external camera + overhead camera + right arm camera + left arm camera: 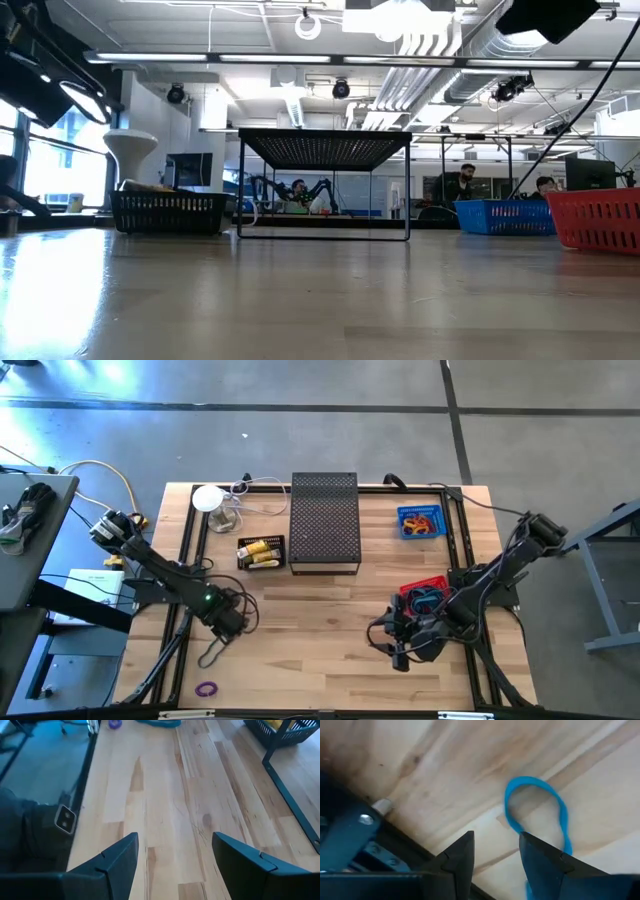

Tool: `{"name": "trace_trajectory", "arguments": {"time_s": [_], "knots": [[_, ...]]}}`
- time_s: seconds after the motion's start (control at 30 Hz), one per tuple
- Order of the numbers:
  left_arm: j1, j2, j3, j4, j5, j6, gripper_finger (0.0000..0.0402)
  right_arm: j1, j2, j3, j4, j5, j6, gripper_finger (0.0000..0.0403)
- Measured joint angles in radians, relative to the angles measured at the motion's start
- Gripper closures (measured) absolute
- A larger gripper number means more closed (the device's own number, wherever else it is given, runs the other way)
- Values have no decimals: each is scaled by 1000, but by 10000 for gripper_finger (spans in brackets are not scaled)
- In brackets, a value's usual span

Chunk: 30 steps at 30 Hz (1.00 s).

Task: Pick & Place Office Desk Supplies
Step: Put the blue rubber band into the red bin

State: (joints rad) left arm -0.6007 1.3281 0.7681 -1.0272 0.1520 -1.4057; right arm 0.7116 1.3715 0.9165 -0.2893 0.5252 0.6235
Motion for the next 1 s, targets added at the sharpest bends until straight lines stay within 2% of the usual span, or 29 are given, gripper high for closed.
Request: {"name": "trace_trajectory", "arguments": {"time_s": [0.17,0.4,0.63,0.77,1.0], "knots": [[-32,0,0,94,-8,-44,255,-7,48,0,2,-2,-6,160],[-80,0,-9,97,-79,-166,255,-48,112,0,47,-5,-11,160],[-100,0,-34,124,-82,-188,255,-92,151,0,108,-41,-18,160],[-104,0,-69,163,-127,-174,255,-105,158,0,121,-64,-19,160],[-121,1,-135,243,-103,-225,255,-103,158,0,190,-64,-19,160]]}}
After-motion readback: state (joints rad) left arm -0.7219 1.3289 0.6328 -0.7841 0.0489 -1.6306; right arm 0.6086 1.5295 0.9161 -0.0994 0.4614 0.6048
